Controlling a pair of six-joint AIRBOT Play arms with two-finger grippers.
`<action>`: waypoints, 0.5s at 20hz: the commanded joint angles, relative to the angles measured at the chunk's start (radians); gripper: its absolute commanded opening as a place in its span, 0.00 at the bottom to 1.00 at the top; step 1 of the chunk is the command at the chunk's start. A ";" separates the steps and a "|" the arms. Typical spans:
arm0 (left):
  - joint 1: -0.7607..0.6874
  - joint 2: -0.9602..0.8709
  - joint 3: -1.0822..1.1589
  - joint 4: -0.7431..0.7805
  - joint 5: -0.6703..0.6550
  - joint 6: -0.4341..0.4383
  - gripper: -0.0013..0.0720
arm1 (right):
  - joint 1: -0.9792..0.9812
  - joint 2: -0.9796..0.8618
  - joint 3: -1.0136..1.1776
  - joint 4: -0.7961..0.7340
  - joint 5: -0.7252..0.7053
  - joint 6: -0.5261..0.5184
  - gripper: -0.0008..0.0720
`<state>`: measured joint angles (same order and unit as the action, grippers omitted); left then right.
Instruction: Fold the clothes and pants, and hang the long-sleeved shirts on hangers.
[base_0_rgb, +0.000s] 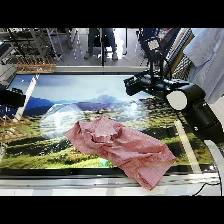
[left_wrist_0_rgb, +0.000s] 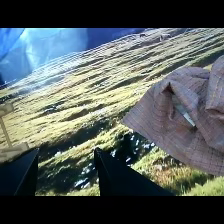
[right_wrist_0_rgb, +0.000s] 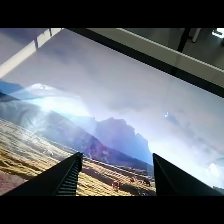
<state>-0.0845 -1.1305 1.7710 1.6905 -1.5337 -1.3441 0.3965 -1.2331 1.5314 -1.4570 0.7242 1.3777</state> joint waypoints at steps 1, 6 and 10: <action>-0.001 -0.015 0.000 0.000 -0.001 -0.014 0.49 | 0.001 0.003 0.001 0.008 0.016 0.000 0.71; -0.001 -0.020 0.000 -0.001 -0.001 -0.023 0.49 | 0.001 0.003 0.001 0.008 0.016 0.000 0.71; 0.000 -0.035 -0.022 -0.112 0.002 -0.085 0.59 | -0.008 -0.009 -0.001 -0.008 0.130 0.111 0.71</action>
<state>-0.0849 -1.1549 1.7653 1.6657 -1.5341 -1.3922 0.3943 -1.2335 1.5314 -1.4498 0.7696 1.3987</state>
